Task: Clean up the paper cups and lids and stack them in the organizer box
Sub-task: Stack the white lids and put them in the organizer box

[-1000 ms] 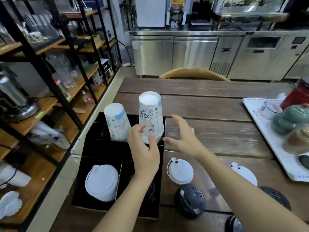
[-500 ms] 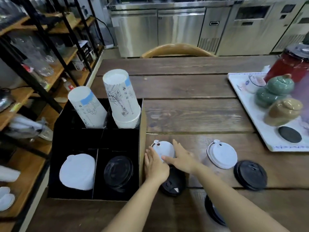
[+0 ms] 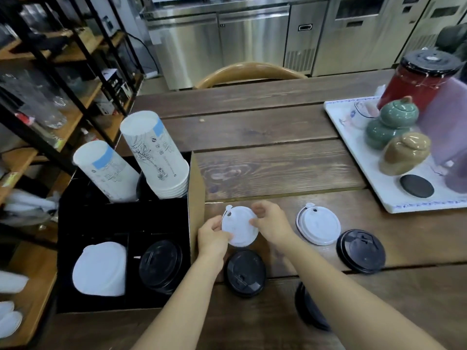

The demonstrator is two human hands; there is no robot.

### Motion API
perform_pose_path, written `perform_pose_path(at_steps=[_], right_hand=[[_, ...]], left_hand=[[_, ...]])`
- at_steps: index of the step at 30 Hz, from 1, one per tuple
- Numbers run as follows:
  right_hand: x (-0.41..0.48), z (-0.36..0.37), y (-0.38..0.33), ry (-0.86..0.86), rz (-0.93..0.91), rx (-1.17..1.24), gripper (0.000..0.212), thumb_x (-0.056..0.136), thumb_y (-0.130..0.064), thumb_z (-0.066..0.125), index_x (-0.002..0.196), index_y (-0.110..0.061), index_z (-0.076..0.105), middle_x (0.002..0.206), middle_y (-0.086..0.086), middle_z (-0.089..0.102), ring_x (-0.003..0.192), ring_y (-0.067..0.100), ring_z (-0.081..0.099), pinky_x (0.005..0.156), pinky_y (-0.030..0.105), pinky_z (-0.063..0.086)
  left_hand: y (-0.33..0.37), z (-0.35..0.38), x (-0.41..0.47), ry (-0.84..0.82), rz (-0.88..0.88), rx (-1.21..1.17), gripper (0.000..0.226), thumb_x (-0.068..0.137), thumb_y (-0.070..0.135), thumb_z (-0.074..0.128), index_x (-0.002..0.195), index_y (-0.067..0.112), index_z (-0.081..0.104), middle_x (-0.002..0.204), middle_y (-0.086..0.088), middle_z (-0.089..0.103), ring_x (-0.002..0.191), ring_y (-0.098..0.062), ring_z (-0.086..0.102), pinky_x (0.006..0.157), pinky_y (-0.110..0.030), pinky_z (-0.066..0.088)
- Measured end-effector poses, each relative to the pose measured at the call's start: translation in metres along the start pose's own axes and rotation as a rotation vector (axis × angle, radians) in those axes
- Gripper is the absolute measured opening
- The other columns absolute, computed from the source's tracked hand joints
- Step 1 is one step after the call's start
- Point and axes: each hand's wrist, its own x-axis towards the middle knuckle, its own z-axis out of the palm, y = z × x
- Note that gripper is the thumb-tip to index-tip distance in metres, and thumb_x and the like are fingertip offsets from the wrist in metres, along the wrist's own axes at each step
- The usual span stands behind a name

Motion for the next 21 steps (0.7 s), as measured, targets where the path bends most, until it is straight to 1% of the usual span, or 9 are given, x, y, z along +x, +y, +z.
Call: perform_pose_path(at_steps=[2,4,8,9,11,13,15,18,21], right_hand=[[0.001,-0.015,0.004,0.038,-0.023,0.019,0.030,0.084,0.001,0.059,0.112,-0.006,0.063,0.116,0.009,0.065,0.107,0.021,0.058,0.086,0.026,0.044],[-0.001,-0.033,0.008,0.081,-0.027,0.060,0.028,0.081,0.005,0.056,0.106,-0.007,0.065,0.108,0.008,0.067,0.102,0.021,0.059,0.083,0.029,0.046],[-0.012,-0.072,0.014,0.192,-0.011,0.177,0.028,0.083,0.007,0.051,0.104,-0.003,0.065,0.098,0.004,0.064,0.094,0.019,0.058,0.075,0.026,0.047],[-0.014,-0.083,0.016,0.214,-0.009,0.182,0.027,0.083,0.006,0.051,0.104,-0.003,0.065,0.096,0.003,0.065,0.093,0.019,0.059,0.075,0.026,0.048],[-0.018,-0.104,0.023,0.250,0.009,0.148,0.024,0.083,0.000,0.054,0.104,-0.005,0.066,0.097,0.003,0.066,0.095,0.020,0.061,0.083,0.034,0.052],[-0.021,-0.121,0.032,0.293,0.047,0.100,0.025,0.083,-0.008,0.059,0.107,-0.006,0.065,0.101,0.002,0.067,0.101,0.023,0.062,0.091,0.043,0.052],[-0.026,-0.135,0.042,0.335,0.073,0.096,0.024,0.083,-0.011,0.062,0.106,-0.008,0.066,0.099,0.003,0.066,0.100,0.024,0.063,0.091,0.045,0.051],[-0.032,-0.146,0.054,0.335,0.062,0.085,0.010,0.082,-0.009,0.063,0.088,-0.013,0.070,0.091,0.009,0.070,0.089,0.023,0.063,0.085,0.040,0.049],[-0.032,-0.150,0.066,0.289,0.080,0.031,0.010,0.084,-0.008,0.061,0.085,-0.002,0.069,0.090,0.016,0.071,0.080,0.020,0.058,0.075,0.035,0.046]], left_hand=[[0.010,0.006,0.001,0.015,0.022,-0.046,0.046,0.075,-0.019,0.055,0.115,0.004,0.061,0.108,-0.008,0.063,0.100,-0.024,0.057,0.081,-0.033,0.047],[0.022,0.017,-0.003,-0.026,0.037,-0.119,0.039,0.075,-0.017,0.060,0.109,0.003,0.061,0.109,-0.011,0.063,0.100,-0.027,0.058,0.084,-0.037,0.052],[0.040,0.051,-0.013,-0.125,0.027,-0.108,0.038,0.074,-0.004,0.071,0.110,0.000,0.061,0.110,-0.016,0.064,0.105,-0.032,0.060,0.094,-0.044,0.051],[0.043,0.061,-0.017,-0.164,0.018,-0.095,0.028,0.075,-0.003,0.070,0.102,0.002,0.063,0.103,-0.015,0.065,0.100,-0.030,0.061,0.090,-0.042,0.052],[0.046,0.078,-0.027,-0.257,0.003,-0.078,0.014,0.079,-0.003,0.067,0.086,0.007,0.062,0.090,-0.011,0.064,0.085,-0.025,0.062,0.075,-0.035,0.056],[0.047,0.095,-0.035,-0.327,-0.006,-0.065,0.012,0.080,-0.002,0.067,0.088,0.005,0.062,0.086,-0.007,0.064,0.078,-0.020,0.062,0.066,-0.031,0.056],[0.045,0.110,-0.040,-0.361,-0.017,-0.047,0.014,0.081,-0.001,0.067,0.094,0.002,0.064,0.088,-0.008,0.065,0.083,-0.023,0.063,0.064,-0.032,0.056],[0.037,0.127,-0.043,-0.366,-0.051,-0.004,0.021,0.081,-0.001,0.067,0.101,-0.002,0.064,0.090,-0.010,0.064,0.088,-0.028,0.062,0.066,-0.036,0.057],[0.027,0.137,-0.046,-0.372,-0.067,0.026,0.009,0.082,-0.001,0.065,0.089,0.003,0.062,0.082,-0.006,0.061,0.087,-0.027,0.060,0.068,-0.036,0.056]])
